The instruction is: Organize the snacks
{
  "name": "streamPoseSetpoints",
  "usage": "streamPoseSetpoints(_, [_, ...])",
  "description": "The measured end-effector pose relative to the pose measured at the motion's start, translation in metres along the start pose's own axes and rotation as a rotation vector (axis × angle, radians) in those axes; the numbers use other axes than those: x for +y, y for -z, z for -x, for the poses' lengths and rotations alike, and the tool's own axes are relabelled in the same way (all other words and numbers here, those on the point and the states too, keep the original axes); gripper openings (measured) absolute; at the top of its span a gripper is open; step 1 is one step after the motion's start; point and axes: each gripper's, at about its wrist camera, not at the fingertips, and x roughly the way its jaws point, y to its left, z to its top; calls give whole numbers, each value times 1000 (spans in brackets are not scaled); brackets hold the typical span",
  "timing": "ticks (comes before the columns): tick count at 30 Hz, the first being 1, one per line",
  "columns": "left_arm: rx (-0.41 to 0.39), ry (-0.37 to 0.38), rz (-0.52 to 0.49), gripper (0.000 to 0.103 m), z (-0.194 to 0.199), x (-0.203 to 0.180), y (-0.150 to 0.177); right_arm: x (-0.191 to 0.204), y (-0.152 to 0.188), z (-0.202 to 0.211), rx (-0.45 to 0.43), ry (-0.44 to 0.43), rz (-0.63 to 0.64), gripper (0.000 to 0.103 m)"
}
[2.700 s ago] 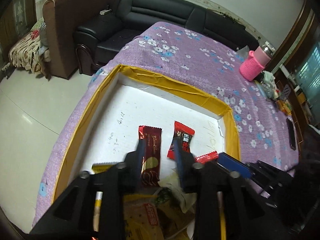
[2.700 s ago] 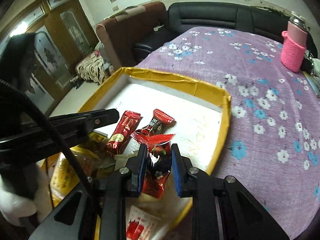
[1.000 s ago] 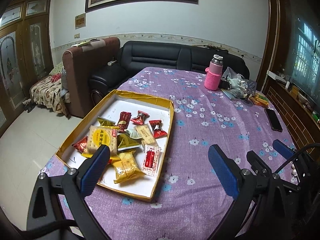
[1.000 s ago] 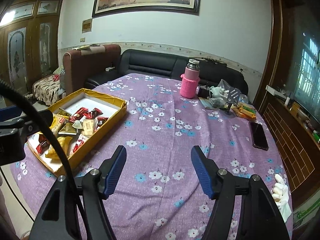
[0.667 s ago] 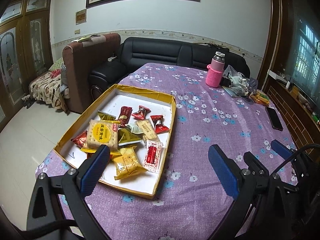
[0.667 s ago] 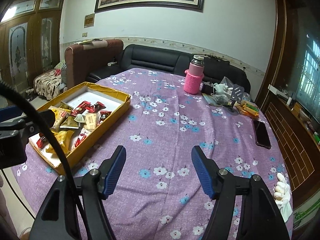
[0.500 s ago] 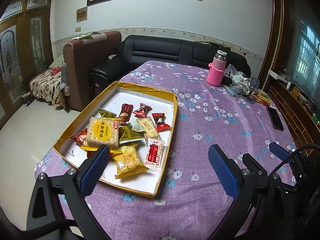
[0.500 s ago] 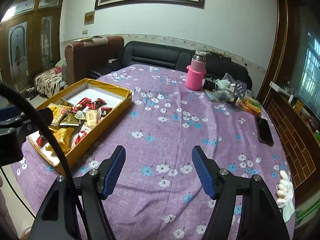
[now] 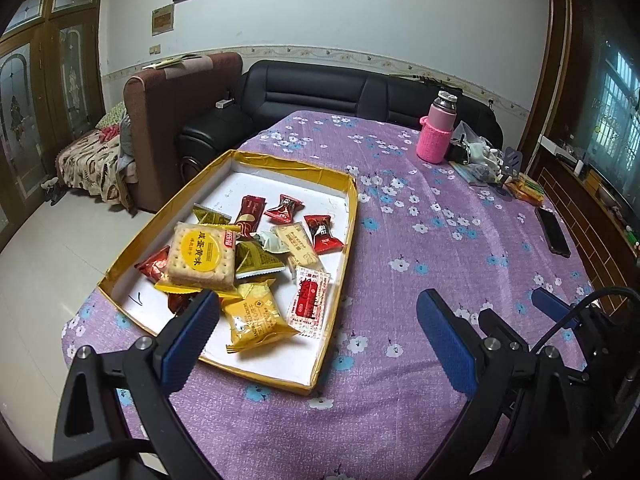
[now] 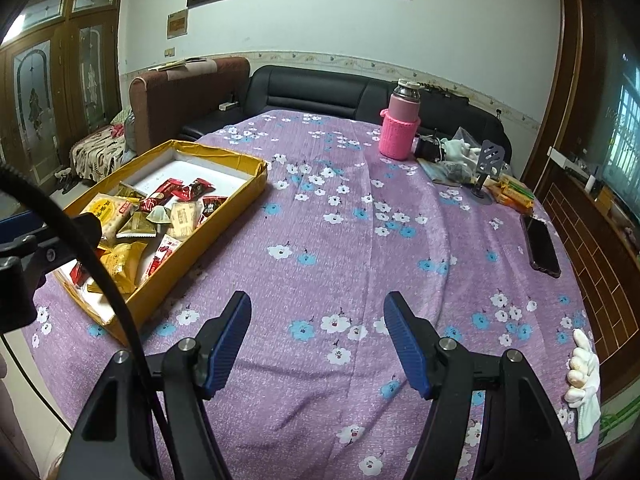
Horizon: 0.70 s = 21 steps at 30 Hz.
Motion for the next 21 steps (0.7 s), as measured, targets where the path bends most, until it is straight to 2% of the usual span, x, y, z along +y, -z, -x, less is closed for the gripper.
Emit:
streamPoseSetpoints(13, [-4,-7,9,99,-3,3,1,3,1,-1,1,-49,-26,69])
streamPoseSetpoints(21, [-35,-90,-1,99,-2,7,2,8,-1,8,-57,-122,-45,69])
